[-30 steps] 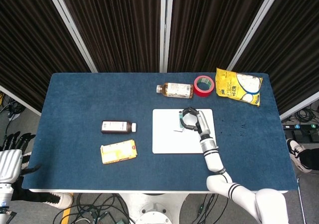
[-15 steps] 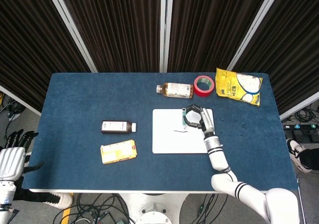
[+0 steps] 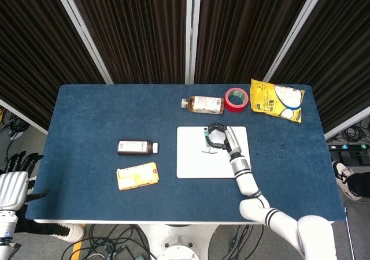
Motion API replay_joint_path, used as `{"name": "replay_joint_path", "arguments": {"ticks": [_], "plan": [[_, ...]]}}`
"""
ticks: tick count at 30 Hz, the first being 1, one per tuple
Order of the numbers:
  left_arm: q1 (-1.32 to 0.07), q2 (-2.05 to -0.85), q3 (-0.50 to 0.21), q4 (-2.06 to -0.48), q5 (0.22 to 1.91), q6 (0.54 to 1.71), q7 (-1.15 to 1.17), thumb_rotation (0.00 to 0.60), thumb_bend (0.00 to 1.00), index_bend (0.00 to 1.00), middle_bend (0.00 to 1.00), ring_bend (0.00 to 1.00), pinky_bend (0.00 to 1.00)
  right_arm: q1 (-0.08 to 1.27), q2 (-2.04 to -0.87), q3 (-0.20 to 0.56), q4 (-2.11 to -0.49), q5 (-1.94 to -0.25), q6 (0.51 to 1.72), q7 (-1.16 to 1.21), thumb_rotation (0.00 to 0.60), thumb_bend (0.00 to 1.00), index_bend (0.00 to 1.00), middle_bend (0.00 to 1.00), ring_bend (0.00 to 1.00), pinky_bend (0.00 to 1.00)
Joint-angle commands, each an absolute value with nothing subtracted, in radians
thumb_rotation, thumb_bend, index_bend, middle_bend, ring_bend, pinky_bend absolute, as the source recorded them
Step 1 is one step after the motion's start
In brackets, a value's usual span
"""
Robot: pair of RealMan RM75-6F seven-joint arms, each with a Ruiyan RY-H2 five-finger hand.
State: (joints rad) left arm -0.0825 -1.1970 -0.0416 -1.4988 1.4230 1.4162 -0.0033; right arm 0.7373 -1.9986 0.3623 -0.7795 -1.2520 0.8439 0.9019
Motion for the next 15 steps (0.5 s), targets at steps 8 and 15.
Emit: {"name": "replay_joint_path", "arguments": {"ticks": [8,15], "plan": [[-0.084,-1.197,-0.043,-1.505,1.424,1.419,0.003,0.600,0.07,0.18,0.13,0.02,0.02,0.661,-1.888,0.238,-1.032,-1.354,0.882,0.886,0.600,0.60,0.54,0.56,0.28,0.14],[-0.075,-1.199,-0.041,-1.501,1.428,1.436,-0.003,0.600,0.07,0.18,0.13,0.02,0.02,0.658,-1.857,0.282,-1.040,-1.328,0.918,0.859,0.600,0.60,0.55,0.56,0.28,0.14]]}}
